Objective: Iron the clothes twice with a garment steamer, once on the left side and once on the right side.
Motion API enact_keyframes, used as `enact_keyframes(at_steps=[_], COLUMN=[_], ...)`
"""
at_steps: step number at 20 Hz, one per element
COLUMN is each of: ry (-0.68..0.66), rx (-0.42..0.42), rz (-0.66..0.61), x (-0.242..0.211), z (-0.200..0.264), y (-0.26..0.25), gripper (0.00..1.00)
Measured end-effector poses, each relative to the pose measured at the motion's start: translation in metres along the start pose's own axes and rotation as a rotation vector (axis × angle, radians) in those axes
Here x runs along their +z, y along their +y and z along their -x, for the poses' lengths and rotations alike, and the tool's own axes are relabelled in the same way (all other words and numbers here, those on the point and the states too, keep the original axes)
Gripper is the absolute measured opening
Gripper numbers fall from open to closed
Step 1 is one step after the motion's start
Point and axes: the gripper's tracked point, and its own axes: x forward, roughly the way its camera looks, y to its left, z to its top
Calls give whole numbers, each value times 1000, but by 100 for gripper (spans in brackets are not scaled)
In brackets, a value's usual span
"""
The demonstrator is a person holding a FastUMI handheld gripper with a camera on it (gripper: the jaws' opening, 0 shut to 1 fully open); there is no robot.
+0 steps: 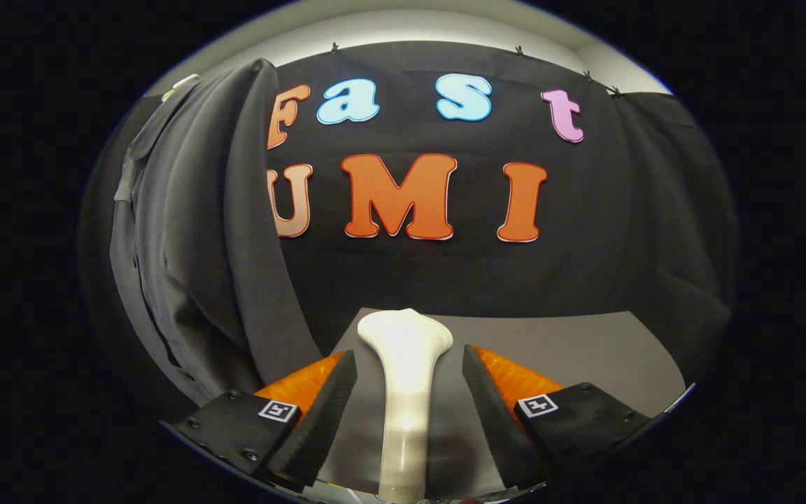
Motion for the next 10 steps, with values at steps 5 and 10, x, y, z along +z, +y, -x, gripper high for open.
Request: enact_keyframes(at_steps=[5, 10], ry=[139, 204], rx=[30, 35], rz=[12, 20], x=[-39, -55], z=[-25, -37], y=[9, 9], gripper=[96, 90])
